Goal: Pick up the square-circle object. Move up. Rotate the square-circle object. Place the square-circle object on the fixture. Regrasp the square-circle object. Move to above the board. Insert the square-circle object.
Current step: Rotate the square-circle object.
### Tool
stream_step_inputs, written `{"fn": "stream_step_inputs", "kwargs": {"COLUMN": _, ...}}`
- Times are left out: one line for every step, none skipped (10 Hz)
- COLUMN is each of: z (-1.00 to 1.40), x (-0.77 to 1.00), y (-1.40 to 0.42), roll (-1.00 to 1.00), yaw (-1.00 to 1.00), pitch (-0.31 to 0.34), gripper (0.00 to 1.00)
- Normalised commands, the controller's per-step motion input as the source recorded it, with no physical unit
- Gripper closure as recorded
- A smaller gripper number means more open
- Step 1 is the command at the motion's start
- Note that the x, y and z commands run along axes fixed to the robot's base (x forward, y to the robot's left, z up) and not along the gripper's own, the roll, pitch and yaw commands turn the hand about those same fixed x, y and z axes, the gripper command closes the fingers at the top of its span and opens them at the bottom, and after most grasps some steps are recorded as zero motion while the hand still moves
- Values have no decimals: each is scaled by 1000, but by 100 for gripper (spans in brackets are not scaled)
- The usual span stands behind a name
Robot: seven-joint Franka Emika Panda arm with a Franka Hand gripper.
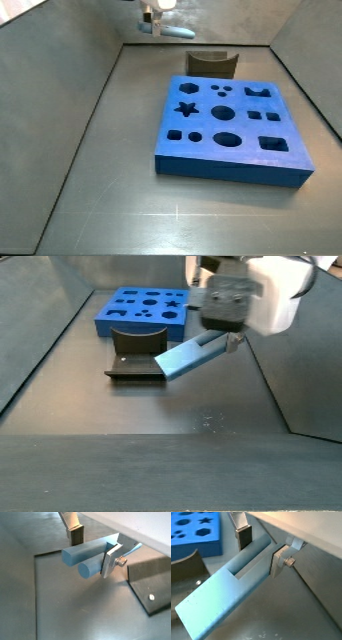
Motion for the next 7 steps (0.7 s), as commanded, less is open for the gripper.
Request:
{"fn": "stream_step_inputs", "kwargs": {"z": -61, "x": 37, "y": 33, "roll": -2, "yaw": -1000, "pitch": -3, "gripper": 100}}
{"fn": "stream_step_inputs", "kwargs": {"z": -40, "x": 31, "y": 29, "roll": -2, "yaw": -1000, "pitch": -4, "gripper": 100}}
{"fn": "stream_step_inputs", "kwargs": {"z": -34, "x": 31, "y": 26, "roll": -2, "yaw": -1000, "pitch": -5, "gripper": 100}}
{"fn": "stream_step_inputs", "kwargs": {"z": -33, "x": 31, "y": 25, "roll": -2, "yaw": -1000, "pitch": -5, "gripper": 100}}
{"fn": "stream_step_inputs", "kwargs": {"z": -32, "x": 32, "y": 25, "roll": -2, "yaw": -1000, "pitch": -5, "gripper": 100}}
{"fn": "stream_step_inputs", "kwargs": {"z": -31, "x": 32, "y": 24, "roll": -2, "yaw": -1000, "pitch": -5, "gripper": 100}}
{"fn": "stream_step_inputs", "kwargs": {"z": -31, "x": 33, "y": 24, "roll": -2, "yaw": -1000, "pitch": -6, "gripper": 100}}
